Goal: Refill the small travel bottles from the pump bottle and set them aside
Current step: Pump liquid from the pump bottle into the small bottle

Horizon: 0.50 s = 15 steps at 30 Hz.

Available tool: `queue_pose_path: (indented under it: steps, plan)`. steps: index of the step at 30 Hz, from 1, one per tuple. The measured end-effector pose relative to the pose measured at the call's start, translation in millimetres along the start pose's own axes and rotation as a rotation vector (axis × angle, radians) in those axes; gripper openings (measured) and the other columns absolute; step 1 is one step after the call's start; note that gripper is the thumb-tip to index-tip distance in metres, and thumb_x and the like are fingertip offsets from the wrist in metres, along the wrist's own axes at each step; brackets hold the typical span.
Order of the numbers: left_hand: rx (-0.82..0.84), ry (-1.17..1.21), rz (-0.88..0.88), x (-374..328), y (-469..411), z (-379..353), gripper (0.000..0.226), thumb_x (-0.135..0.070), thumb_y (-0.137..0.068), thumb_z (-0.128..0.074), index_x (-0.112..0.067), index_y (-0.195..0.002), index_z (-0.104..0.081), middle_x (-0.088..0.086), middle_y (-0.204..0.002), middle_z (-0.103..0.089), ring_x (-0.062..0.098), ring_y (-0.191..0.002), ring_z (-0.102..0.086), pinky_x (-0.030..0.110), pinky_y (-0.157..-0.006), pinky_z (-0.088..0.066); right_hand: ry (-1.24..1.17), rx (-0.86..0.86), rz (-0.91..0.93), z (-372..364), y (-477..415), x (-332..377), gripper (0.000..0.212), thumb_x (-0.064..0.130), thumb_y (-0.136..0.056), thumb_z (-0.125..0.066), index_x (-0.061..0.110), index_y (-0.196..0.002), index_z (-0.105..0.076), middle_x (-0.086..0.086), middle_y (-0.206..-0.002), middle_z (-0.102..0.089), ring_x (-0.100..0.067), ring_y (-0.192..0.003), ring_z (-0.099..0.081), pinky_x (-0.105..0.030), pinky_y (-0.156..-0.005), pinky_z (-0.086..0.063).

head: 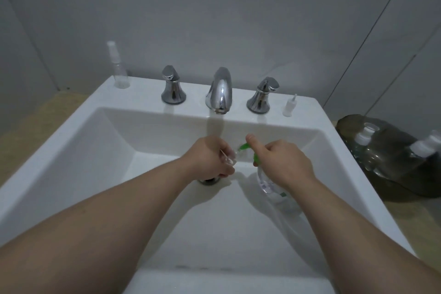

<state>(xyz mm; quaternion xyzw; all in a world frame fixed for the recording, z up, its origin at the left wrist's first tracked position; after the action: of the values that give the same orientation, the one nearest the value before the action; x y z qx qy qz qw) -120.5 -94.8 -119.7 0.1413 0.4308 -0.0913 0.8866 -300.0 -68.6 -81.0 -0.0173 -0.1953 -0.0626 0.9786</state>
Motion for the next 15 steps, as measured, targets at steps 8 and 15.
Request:
queue_pose_path:
  steps: [8, 15]
  plan:
    - [0.003, 0.119, 0.009, -4.9, 2.5, -3.6, 0.023, 0.002, -0.081, -0.082, -0.002, -0.101, -0.073, 0.011, -0.081, -0.066, 0.02, -0.064, -0.068, 0.024, -0.06, -0.059, -0.067, -0.028, -0.001, 6.0, -2.0, -0.8, 0.079, 0.075, -0.092, -0.031, 0.012, -0.074, -0.076, -0.003, -0.07, -0.069, -0.023, -0.071, -0.064, -0.034, -0.067, -0.048]
    - [-0.023, 0.167, 0.01, -4.6, -2.7, -7.1, 0.02, 0.0, -0.079, -0.084, -0.005, -0.094, -0.073, -0.009, -0.05, -0.057, 0.021, -0.059, -0.068, 0.046, -0.079, -0.065, -0.2, -0.03, -0.036, 10.8, -1.4, -7.4, 0.065, 0.063, -0.096, -0.041, 0.015, -0.061, -0.069, 0.005, -0.062, -0.062, -0.021, -0.067, -0.06, -0.032, -0.059, -0.036]
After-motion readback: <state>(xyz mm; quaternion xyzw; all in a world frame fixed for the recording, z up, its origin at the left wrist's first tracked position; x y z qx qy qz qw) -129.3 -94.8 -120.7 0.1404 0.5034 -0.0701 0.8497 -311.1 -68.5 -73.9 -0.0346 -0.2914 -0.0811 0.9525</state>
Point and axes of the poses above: each hand's wrist, its own y-axis away from the middle knuckle, its own z-axis out of the back of the hand, x = y × z, the point moved 8 cm from there along -y, towards the middle knuckle
